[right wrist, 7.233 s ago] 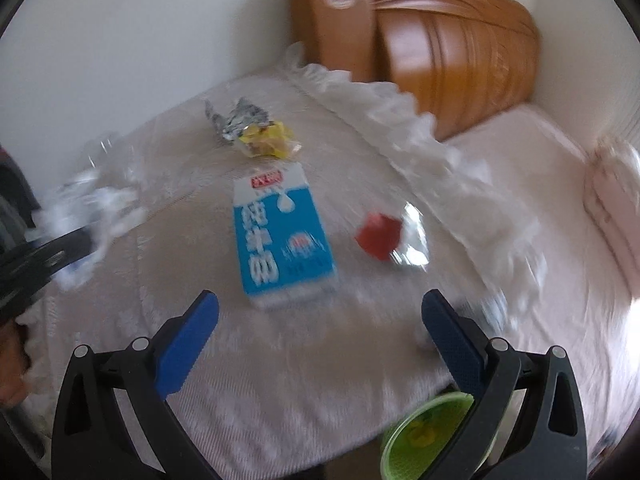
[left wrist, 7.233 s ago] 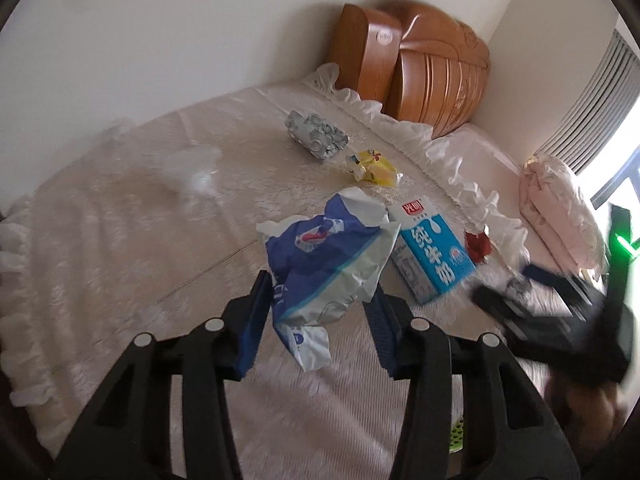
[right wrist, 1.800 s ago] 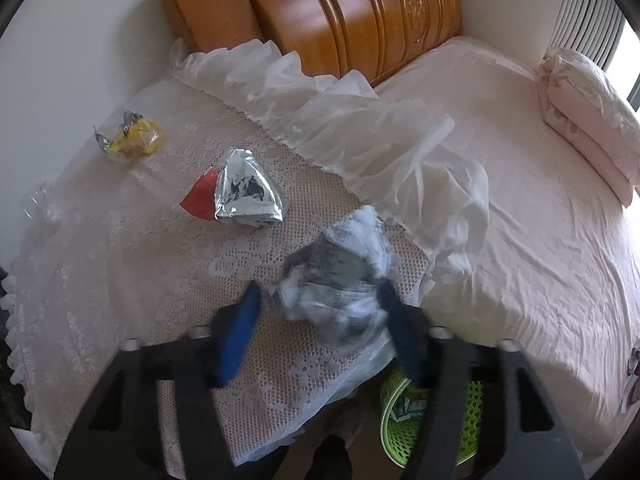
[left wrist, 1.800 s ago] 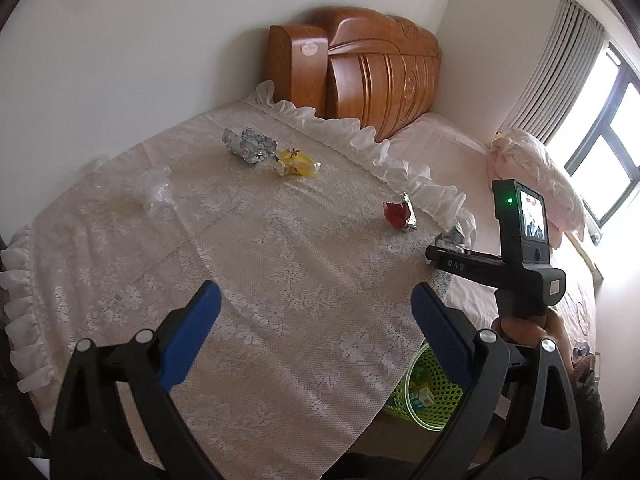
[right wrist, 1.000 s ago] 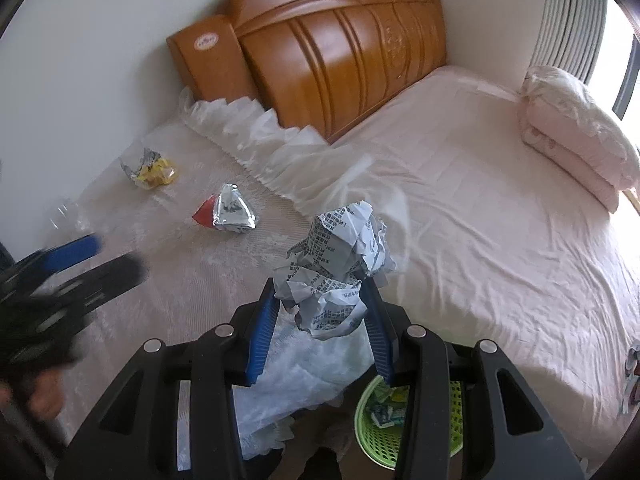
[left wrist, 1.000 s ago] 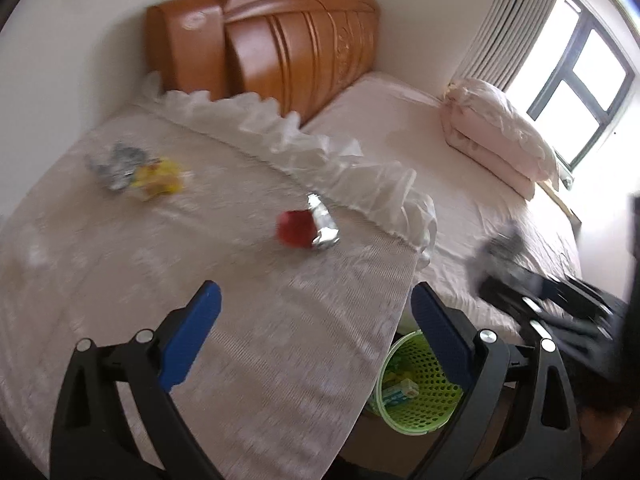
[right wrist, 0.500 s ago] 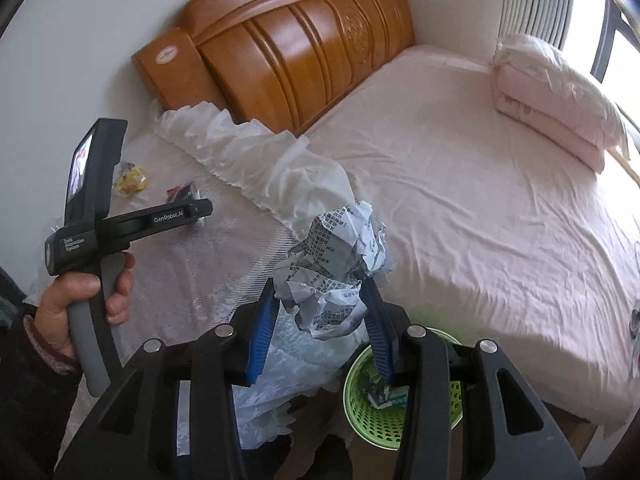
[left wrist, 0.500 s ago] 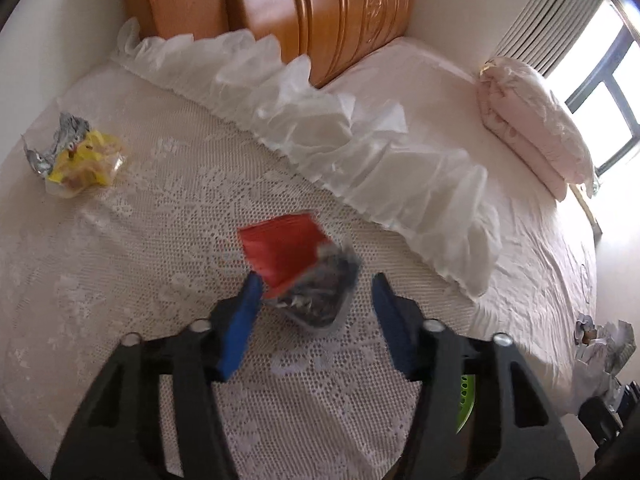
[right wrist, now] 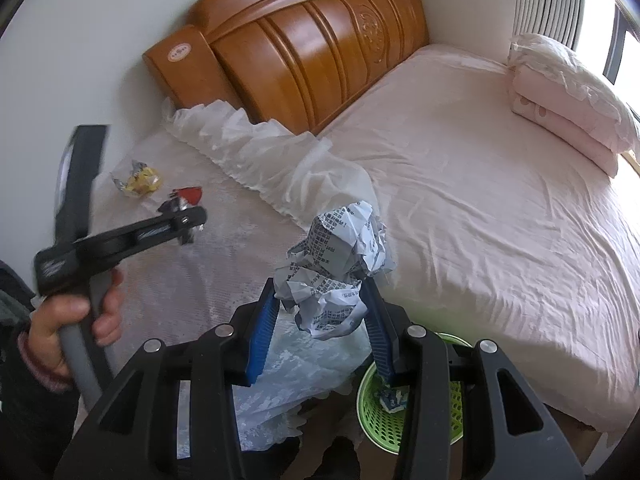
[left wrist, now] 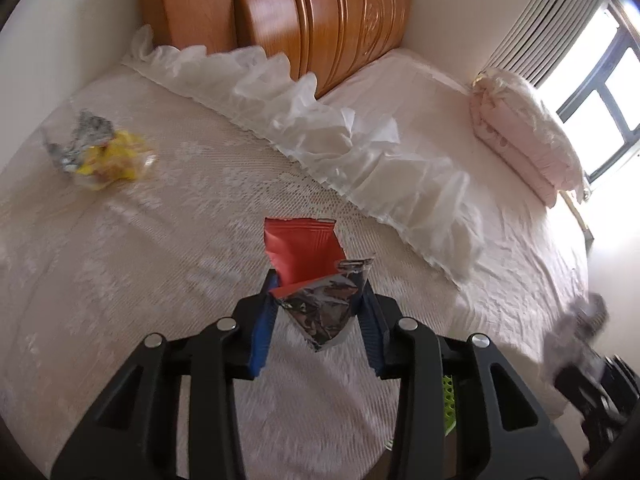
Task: Collect trash
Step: 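Carry both items to the wastebasket and open both tools to drop them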
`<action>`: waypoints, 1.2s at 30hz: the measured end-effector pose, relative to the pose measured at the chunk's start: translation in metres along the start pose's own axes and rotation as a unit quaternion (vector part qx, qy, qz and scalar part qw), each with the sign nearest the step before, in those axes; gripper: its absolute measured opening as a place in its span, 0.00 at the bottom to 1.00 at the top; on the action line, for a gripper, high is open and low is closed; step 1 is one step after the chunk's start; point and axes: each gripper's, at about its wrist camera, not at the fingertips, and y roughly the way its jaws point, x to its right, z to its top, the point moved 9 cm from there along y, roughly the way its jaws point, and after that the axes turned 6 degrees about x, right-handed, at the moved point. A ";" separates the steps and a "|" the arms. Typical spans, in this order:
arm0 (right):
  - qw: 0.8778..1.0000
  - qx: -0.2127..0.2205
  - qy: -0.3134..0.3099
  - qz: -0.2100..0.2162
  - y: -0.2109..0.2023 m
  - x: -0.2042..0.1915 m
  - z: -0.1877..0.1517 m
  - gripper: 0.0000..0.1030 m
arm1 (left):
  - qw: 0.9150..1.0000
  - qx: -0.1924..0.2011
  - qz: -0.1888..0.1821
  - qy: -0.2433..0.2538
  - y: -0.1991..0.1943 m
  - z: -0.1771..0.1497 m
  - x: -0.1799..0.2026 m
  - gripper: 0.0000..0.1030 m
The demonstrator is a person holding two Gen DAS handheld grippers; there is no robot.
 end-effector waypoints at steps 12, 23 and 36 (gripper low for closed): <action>0.997 0.012 -0.048 0.057 -0.009 -0.070 0.000 0.41 | 0.998 0.063 0.006 0.018 -0.134 -0.042 -0.027 0.36; 0.994 0.017 -0.067 0.081 -0.023 -0.109 -0.019 0.41 | 0.996 0.064 -0.012 0.056 -0.168 -0.075 -0.008 0.36; 0.995 -0.005 0.054 -0.078 -0.059 0.044 -0.093 0.43 | 0.975 0.023 -0.129 0.179 -0.147 -0.102 0.115 0.36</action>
